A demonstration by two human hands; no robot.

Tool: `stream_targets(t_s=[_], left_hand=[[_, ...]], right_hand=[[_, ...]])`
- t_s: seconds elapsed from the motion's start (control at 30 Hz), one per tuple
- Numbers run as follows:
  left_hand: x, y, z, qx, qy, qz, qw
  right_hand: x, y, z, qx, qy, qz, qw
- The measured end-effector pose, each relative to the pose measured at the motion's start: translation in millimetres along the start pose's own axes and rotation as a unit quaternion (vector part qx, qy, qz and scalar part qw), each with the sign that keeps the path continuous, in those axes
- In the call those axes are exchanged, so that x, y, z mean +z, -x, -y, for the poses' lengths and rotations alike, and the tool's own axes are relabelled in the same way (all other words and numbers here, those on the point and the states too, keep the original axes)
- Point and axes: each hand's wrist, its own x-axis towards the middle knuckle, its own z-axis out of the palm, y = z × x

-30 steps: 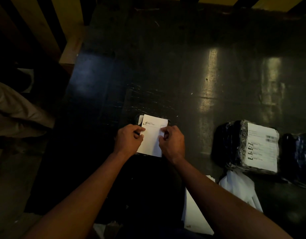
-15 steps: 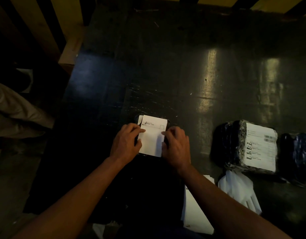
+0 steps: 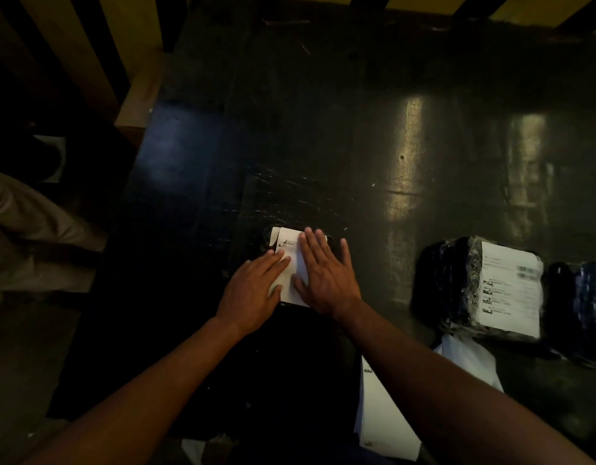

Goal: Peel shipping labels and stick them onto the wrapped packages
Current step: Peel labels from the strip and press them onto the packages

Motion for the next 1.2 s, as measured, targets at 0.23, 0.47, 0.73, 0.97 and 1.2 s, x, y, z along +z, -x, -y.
stream_targets(t_s=[0.23, 0.47, 0.73, 0.97, 1.2], left_hand=[[6.2, 0.4, -3.9, -0.046, 0.032, 0.017, 0.998], [20.5, 8.9, -14.8, -0.084, 0.016, 0.017, 0.996], [14.0, 11.8, -9.5, -0.066, 0.043, 0.025, 0.997], [17.2, 14.3, -14.1, -0.075, 0.025, 0.029, 0.996], [16.0, 16.7, -17.6, -0.066, -0.002, 0.039, 0.997]], right_hand=[[3.5, 19.7, -30.7, 0.077, -0.007, -0.019, 0.997], [13.1, 28.0, 1.2, -0.059, 0.008, 0.009, 0.998], [8.0, 49.9, -28.1, 0.014, 0.045, 0.001, 0.999], [13.2, 51.2, -0.2, 0.024, -0.025, -0.009, 0.999], [16.3, 45.0, 3.1, -0.05, 0.002, 0.005, 0.999]])
